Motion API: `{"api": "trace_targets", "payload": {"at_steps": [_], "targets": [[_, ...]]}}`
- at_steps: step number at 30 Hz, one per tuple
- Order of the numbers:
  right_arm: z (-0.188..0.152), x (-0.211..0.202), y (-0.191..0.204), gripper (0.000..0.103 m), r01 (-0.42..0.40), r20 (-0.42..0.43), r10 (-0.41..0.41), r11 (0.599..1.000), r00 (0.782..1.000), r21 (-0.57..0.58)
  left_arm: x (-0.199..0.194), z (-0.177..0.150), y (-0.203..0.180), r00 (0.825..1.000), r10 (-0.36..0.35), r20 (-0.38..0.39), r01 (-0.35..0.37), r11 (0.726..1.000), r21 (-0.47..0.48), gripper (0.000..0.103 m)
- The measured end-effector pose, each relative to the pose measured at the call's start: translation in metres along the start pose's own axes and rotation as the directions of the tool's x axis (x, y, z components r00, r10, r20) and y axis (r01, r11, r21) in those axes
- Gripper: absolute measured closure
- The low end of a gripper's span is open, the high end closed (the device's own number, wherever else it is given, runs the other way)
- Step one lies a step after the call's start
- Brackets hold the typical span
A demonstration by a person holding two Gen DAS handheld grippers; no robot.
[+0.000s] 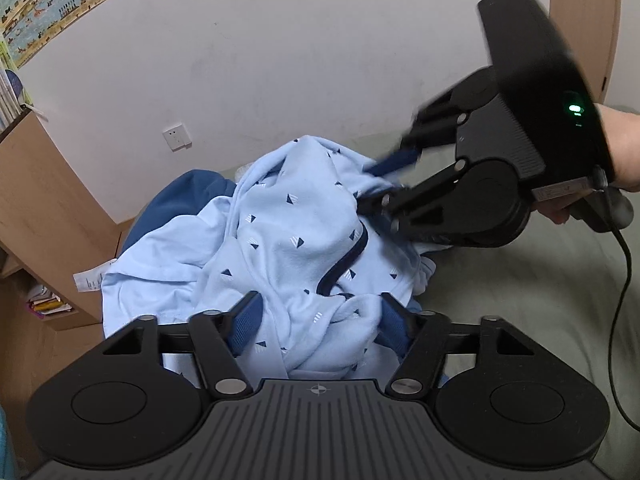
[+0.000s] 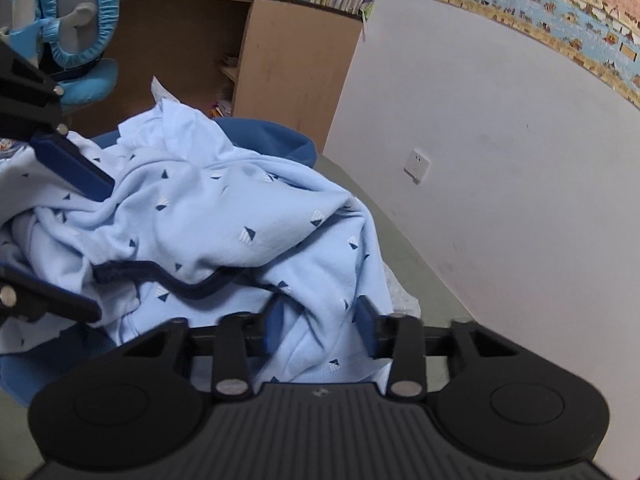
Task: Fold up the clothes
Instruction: 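Grasp the shirt collar with the right gripper while the left gripper grasps the shirt body, then lift the shirt off the pile with both grippers and pull it onto open bed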
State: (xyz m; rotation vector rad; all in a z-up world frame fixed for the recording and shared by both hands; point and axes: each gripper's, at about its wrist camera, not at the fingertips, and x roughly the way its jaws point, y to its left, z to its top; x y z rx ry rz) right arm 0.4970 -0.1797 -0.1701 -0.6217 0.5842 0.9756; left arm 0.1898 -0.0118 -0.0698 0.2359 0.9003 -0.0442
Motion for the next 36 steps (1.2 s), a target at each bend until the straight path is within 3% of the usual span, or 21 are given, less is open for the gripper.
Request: {"api": "trace_targets", "payload": {"at_steps": [1,2,8,15,22,29,32,36], "targets": [[0.001,0.000,-0.002,0.093,-0.007,-0.011,0.007,1.000,1.000,0.019,-0.003,0.000,0.002,1.000,-0.010,0.006,0.010,1.000,-0.006,0.079],[0.001,-0.002,-0.004,0.094,-0.012,-0.010,0.012,0.999,1.000,0.038,-0.006,0.001,0.003,1.000,-0.024,0.011,0.024,1.000,-0.011,0.087],[0.005,-0.050,-0.008,0.095,-0.006,0.051,0.003,0.997,0.999,0.073,-0.026,0.003,0.005,0.999,-0.041,0.027,0.040,0.999,0.004,0.089],[0.013,-0.119,-0.005,0.096,0.067,0.085,-0.071,0.997,0.994,0.045,-0.062,0.009,0.000,0.996,-0.037,0.075,0.036,0.999,0.011,0.090],[-0.008,-0.200,-0.021,0.097,0.186,0.071,-0.191,0.979,0.979,0.082,-0.085,0.021,-0.050,0.988,-0.100,0.117,0.092,0.993,0.073,0.090],[-0.070,-0.295,-0.049,0.097,0.356,-0.034,-0.354,0.928,0.935,0.108,-0.078,0.044,-0.153,0.962,-0.243,0.125,0.217,0.957,0.192,0.090],[-0.106,-0.330,-0.061,0.097,0.425,-0.099,-0.416,0.898,0.904,0.109,-0.063,0.053,-0.199,0.946,-0.306,0.109,0.277,0.935,0.222,0.090],[-0.158,-0.375,-0.080,0.101,0.527,-0.191,-0.503,0.842,0.843,0.113,-0.042,0.067,-0.267,0.927,-0.367,0.075,0.336,0.903,0.266,0.090]]}}
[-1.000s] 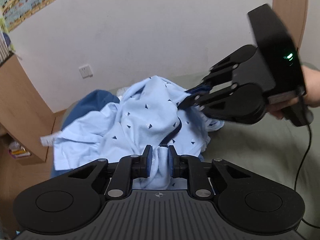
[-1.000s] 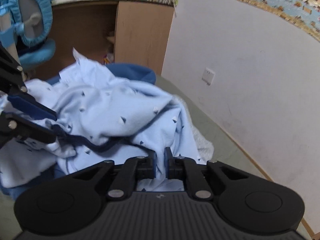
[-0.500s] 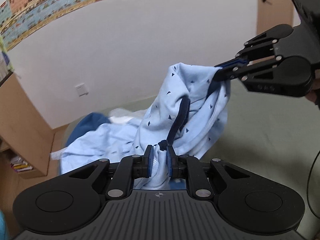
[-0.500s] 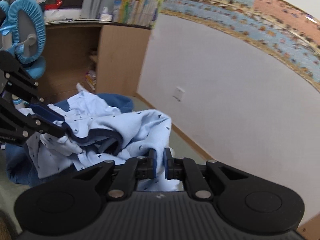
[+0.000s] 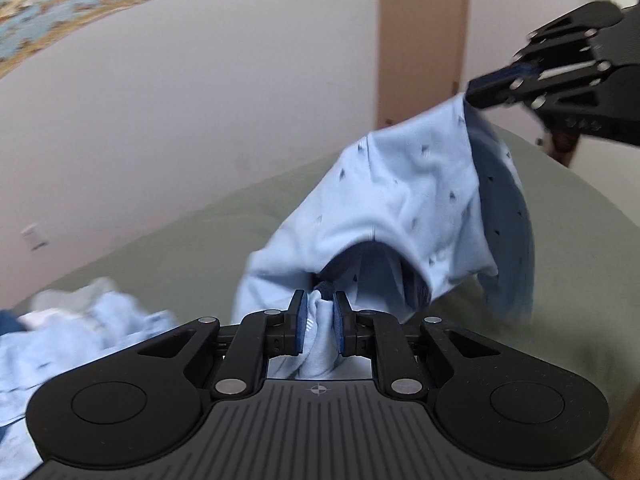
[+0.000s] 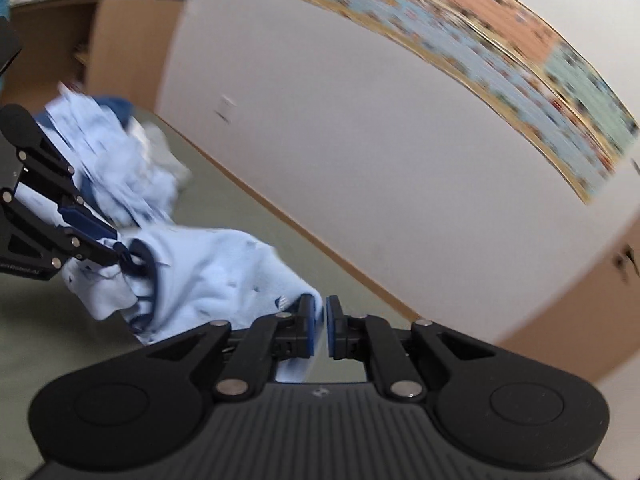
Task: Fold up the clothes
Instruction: 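Lift the shirt off the pile with both grippers and pull it onto open bed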
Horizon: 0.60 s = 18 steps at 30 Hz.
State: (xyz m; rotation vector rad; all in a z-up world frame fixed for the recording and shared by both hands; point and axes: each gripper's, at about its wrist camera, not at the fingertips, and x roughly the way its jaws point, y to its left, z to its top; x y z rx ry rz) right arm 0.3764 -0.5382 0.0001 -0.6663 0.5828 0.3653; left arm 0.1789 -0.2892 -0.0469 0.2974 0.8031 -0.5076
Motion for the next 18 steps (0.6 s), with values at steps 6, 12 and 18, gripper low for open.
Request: {"api": "trace_targets", "payload": {"at_steps": [6,12,18], "targets": [[-0.066,-0.016,-0.065,0.101,0.083,-0.070,-0.075,0.989,0.995,0.125,0.043,0.026,-0.057,0.997,-0.082,-0.012,0.083,0.995,0.062,0.094],[-0.120,0.008,-0.046,0.101,-0.038,-0.105,0.059,0.980,0.993,0.198,0.045,0.025,-0.090,0.997,-0.065,-0.049,0.070,0.991,0.113,0.094],[-0.132,0.039,-0.019,0.092,-0.167,-0.083,0.189,0.960,0.978,0.223,0.051,-0.007,-0.067,0.992,0.015,-0.126,0.004,0.989,0.149,0.089]]}}
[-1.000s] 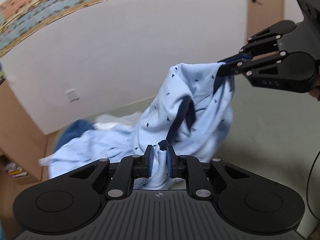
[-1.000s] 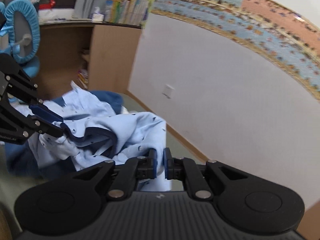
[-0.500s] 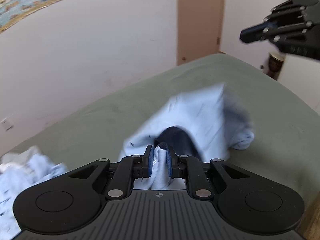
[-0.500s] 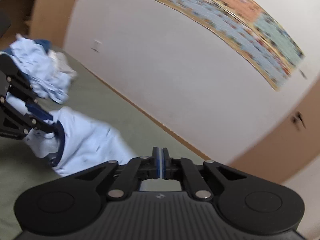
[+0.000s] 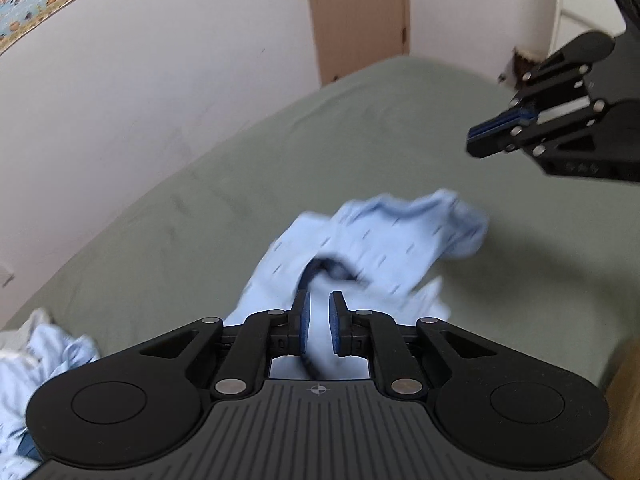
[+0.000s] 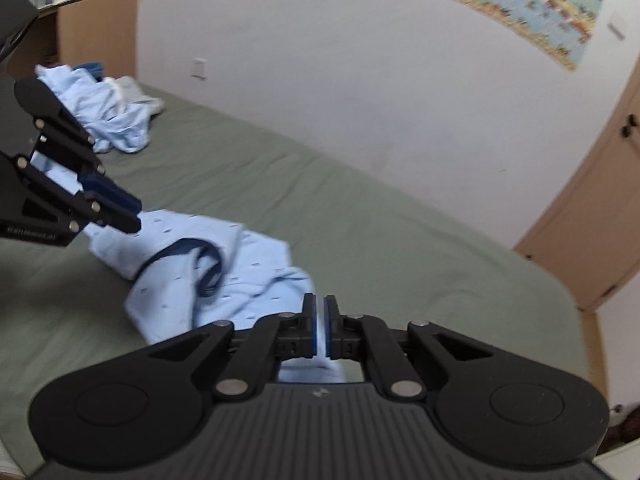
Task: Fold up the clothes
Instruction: 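Lift the shirt off the pile with both grippers and pull it onto open bed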
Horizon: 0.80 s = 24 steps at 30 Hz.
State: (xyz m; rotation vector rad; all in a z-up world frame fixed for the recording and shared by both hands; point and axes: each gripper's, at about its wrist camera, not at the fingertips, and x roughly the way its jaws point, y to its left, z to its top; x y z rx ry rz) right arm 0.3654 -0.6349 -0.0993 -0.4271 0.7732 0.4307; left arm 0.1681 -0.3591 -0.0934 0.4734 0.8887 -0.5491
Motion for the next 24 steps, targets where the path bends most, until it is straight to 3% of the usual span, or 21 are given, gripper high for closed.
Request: {"api": "trace_targets", "payload": {"at_steps": [2,6,8,24], "targets": [[-0.004,0.008,-0.001,0.087,-0.032,0.001,0.032,0.999,0.999,0.015,0.005,-0.012,0.011,1.000,0.011,-0.025,-0.011,1.000,-0.015,0.079],[-0.008,0.024,-0.002,0.083,-0.126,0.023,0.125,0.991,0.992,0.050,0.012,-0.019,0.019,0.999,0.022,-0.040,-0.023,0.999,-0.033,0.078],[-0.010,0.031,0.006,0.074,-0.150,0.025,0.148,0.987,0.989,0.056,0.022,-0.021,0.017,0.999,0.017,-0.042,-0.018,0.999,-0.027,0.072],[-0.022,0.119,0.033,0.073,-0.212,-0.051,0.221,0.966,0.974,0.148,0.065,-0.073,0.028,0.990,0.017,-0.141,-0.013,0.999,0.035,0.065]]}}
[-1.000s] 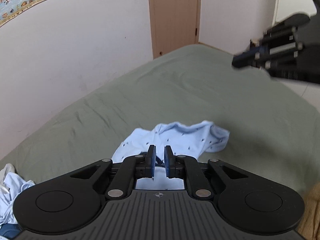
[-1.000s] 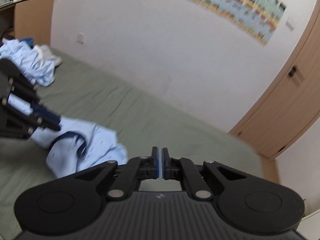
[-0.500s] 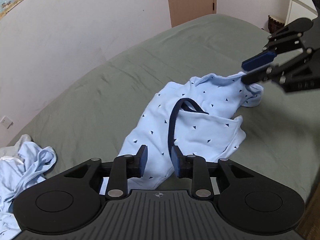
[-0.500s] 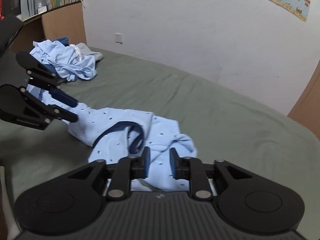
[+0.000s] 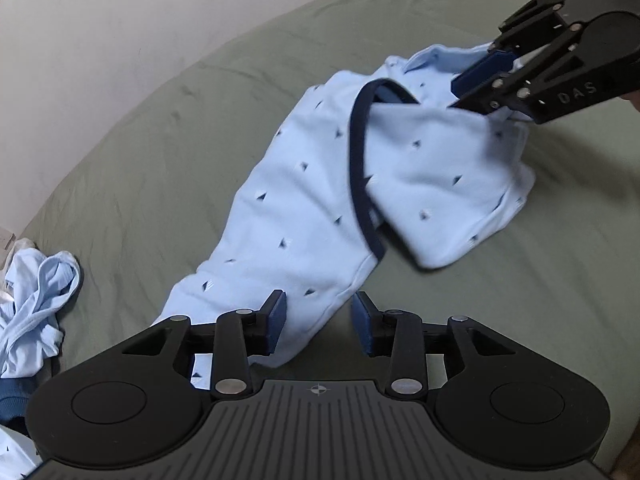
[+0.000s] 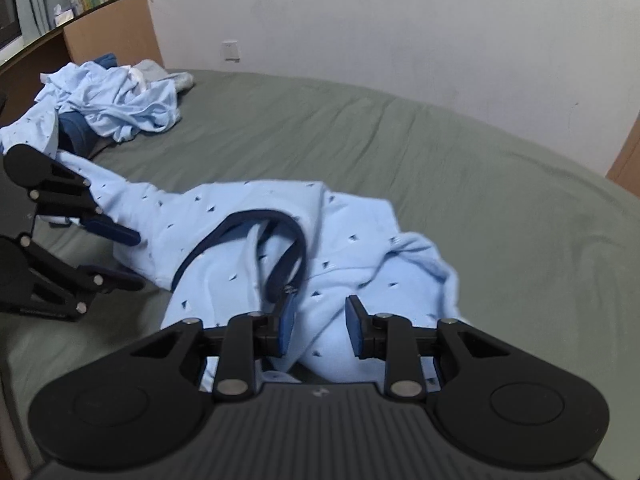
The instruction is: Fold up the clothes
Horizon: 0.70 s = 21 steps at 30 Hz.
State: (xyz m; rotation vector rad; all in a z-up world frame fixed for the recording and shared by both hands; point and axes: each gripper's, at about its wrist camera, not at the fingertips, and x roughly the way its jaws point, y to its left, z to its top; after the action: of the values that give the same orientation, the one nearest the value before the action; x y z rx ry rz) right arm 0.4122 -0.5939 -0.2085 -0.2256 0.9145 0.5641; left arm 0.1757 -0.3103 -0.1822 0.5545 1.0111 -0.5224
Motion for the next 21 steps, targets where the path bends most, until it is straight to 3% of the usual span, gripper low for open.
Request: {"api": "trace_targets", "payload": {"at_steps": [11,16,18,20,21], "targets": [[-0.005,0.016,0.007,0.073,-0.054,0.002,0.054,0.994,0.999,0.093,0.009,-0.007,-0.009,0.998,-0.048,0.029,0.047,0.998,0.037,0.058],[-0.005,0.010,0.006,0.073,-0.103,0.037,0.098,0.982,0.994,0.155,0.011,-0.003,-0.002,0.997,-0.060,0.044,0.061,0.998,-0.012,0.057],[-0.005,0.009,0.006,0.071,-0.127,0.050,0.120,0.976,0.992,0.178,0.012,-0.001,0.002,0.997,-0.057,0.048,0.060,0.997,-0.049,0.064],[-0.004,0.010,0.006,0.062,-0.134,0.052,0.127,0.972,0.991,0.195,0.010,0.001,0.005,0.998,-0.046,0.045,0.048,0.997,-0.059,0.085],[-0.003,0.012,0.006,0.060,-0.133,0.052,0.125,0.970,0.991,0.202,0.009,0.002,0.007,0.998,-0.039,0.043,0.041,0.997,-0.059,0.087]]}}
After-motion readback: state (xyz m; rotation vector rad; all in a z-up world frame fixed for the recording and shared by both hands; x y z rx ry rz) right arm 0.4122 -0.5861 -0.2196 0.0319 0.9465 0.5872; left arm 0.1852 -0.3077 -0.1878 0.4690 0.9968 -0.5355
